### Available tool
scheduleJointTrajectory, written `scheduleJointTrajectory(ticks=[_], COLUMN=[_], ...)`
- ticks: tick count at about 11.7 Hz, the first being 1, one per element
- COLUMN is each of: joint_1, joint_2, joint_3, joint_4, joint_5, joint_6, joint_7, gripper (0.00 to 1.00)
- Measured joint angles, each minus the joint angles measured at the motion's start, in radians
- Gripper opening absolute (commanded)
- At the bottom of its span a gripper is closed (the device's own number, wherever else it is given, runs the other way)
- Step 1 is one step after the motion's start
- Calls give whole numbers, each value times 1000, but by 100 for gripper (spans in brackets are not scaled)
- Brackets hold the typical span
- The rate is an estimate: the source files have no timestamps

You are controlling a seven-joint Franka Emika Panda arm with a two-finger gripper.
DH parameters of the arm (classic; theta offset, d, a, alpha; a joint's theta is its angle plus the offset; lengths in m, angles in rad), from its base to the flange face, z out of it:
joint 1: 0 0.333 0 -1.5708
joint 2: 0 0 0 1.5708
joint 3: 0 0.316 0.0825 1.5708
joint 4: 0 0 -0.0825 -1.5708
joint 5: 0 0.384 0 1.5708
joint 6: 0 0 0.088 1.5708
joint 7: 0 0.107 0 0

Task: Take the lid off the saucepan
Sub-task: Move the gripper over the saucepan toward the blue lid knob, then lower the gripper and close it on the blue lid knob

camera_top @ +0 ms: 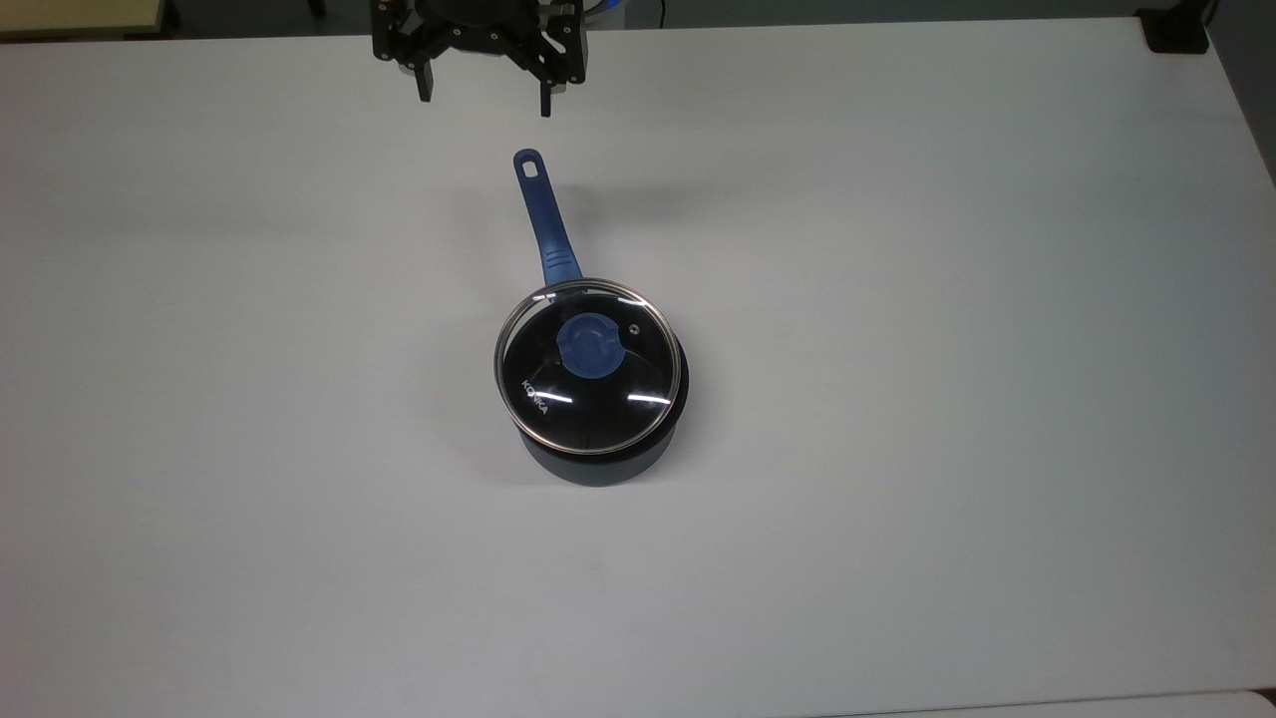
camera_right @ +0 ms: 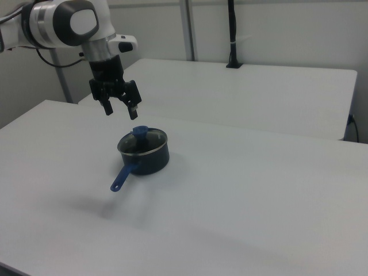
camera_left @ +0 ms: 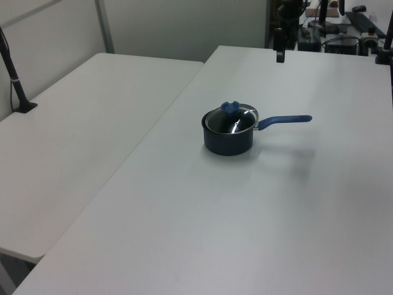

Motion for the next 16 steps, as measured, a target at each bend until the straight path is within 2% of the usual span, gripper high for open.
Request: scheduleJointTrajectory(ticks=[6, 9, 11, 16], joint_1=[0, 3, 6, 72], joint_2=[13, 87, 159, 321], joint_3=[0, 3, 14, 18], joint_4=[0, 36, 66, 100], joint_5=[0, 15, 38, 38], joint_6=[0, 28, 141, 373], joint_7=[-13, -59, -60, -60], gripper=[100, 100, 100, 100])
